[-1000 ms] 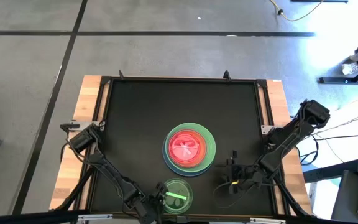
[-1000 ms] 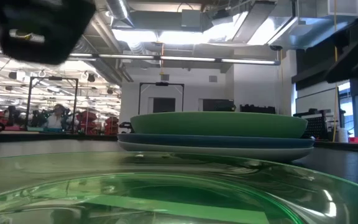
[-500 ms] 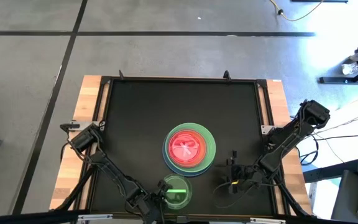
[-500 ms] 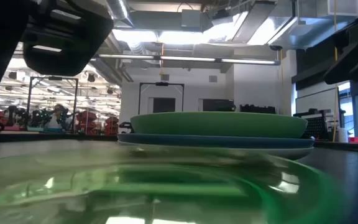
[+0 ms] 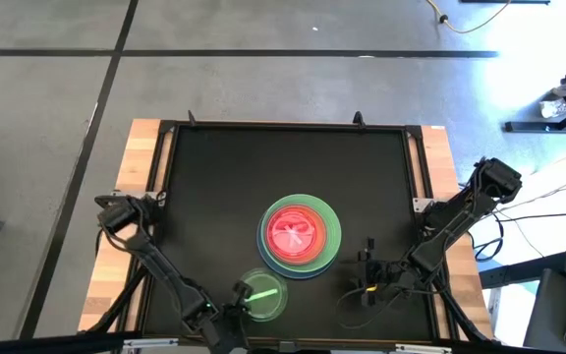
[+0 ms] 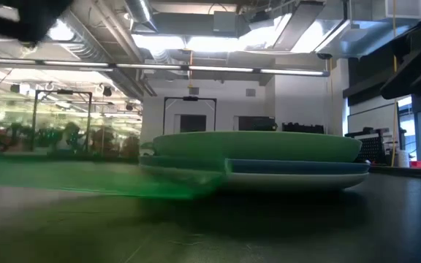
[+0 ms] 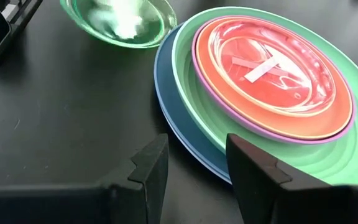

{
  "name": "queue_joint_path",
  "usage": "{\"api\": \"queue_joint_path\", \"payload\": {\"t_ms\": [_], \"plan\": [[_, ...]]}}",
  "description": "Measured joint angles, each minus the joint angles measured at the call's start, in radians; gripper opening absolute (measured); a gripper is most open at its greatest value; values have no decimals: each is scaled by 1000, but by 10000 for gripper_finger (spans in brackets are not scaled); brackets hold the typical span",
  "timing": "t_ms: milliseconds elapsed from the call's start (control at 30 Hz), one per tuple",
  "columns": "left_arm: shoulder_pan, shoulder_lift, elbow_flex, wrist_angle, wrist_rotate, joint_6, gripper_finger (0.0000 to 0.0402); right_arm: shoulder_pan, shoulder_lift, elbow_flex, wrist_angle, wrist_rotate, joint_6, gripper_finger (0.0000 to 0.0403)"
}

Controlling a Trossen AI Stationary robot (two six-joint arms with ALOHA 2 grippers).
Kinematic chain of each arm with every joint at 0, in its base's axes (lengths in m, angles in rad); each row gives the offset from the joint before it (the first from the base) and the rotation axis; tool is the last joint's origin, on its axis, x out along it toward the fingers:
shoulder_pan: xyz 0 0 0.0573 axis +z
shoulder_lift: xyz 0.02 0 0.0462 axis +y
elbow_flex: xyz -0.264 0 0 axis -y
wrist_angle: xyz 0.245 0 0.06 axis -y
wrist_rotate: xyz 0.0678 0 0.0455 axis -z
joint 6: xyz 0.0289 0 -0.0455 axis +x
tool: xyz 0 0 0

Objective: Stack plastic plates
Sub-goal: Stack the green plate on top of the red plate

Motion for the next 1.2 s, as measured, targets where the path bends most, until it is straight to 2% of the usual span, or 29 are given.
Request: {"api": "queue_joint_path", "payload": {"t_ms": [167, 300, 400, 500, 633, 767, 867, 1000, 1200], "plan": [[-21, -69, 0, -15, -122, 27, 1, 0, 0, 0, 0, 0, 1, 154], [-12, -97, 0, 8, -339, 71, 1, 0, 0, 0, 0, 8, 2, 154], [21, -93, 0, 16, -440, 116, 1, 0, 0, 0, 0, 14, 2, 154], [72, -92, 0, 26, -419, 118, 1, 0, 0, 0, 0, 15, 2, 154], [121, -91, 0, 38, -290, 123, 1, 0, 0, 0, 0, 15, 3, 154], [128, -92, 3, 35, -164, 123, 1, 0, 0, 0, 0, 15, 3, 154], [111, -92, 32, 23, -134, 124, 0, 0, 0, 0, -1, 15, 3, 154], [82, -92, 97, -15, -223, 177, 0, 0, 0, 0, -1, 15, 3, 154], [69, -94, 150, -6, -500, 304, 0, 0, 0, 0, -1, 15, 6, 154]]}}
